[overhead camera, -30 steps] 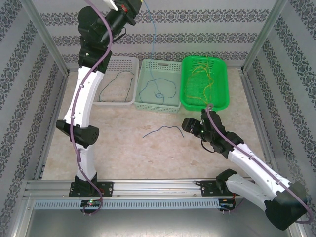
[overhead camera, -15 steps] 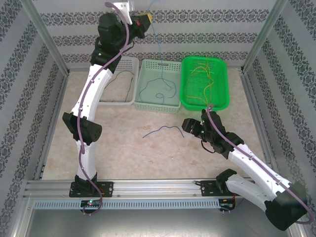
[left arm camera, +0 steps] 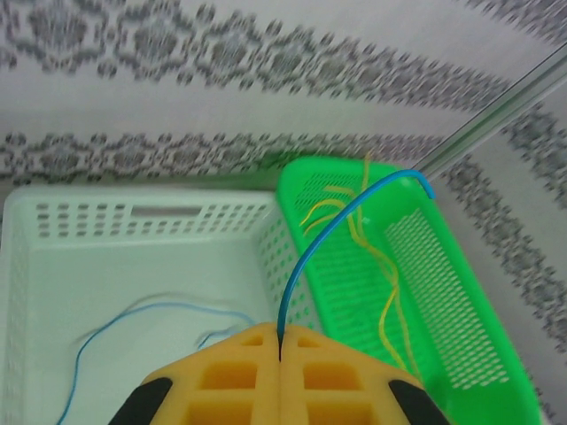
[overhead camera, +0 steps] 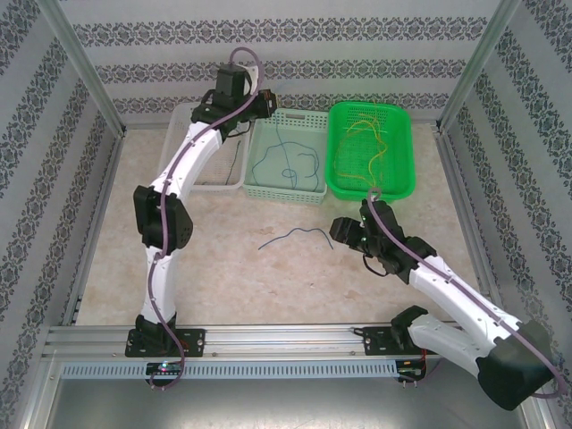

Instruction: Untangle the cables

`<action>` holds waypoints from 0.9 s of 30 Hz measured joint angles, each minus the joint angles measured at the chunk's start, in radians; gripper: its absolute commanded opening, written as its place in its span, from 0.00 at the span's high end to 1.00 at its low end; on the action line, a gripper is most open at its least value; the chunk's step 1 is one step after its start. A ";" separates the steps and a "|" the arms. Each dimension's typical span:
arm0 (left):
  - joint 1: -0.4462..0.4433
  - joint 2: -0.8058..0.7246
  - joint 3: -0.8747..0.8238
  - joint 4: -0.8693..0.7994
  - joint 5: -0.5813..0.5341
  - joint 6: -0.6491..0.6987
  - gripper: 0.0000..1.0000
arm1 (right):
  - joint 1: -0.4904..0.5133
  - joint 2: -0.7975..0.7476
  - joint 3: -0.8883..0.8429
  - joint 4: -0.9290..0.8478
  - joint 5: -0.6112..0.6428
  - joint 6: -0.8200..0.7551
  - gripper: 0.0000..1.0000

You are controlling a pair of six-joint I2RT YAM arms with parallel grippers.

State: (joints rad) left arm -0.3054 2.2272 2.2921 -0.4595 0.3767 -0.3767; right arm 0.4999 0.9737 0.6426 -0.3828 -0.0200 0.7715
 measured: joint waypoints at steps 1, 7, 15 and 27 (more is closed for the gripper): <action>0.000 0.018 0.005 -0.021 0.000 0.005 0.92 | 0.000 0.019 0.008 -0.009 0.000 -0.009 0.38; 0.000 0.092 0.005 -0.122 0.000 0.031 0.54 | 0.053 0.201 0.110 -0.081 0.004 -0.115 0.38; -0.005 0.059 -0.032 -0.158 -0.023 0.087 0.00 | 0.097 0.378 0.223 -0.108 -0.005 -0.206 0.38; -0.016 -0.474 -0.655 0.136 -0.046 0.042 0.00 | 0.125 0.471 0.314 -0.148 -0.007 -0.333 0.27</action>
State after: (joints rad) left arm -0.3214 1.7531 1.6371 -0.3237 0.3309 -0.3347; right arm 0.6247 1.4445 0.9562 -0.5304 -0.0273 0.4381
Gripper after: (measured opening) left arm 0.996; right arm 0.705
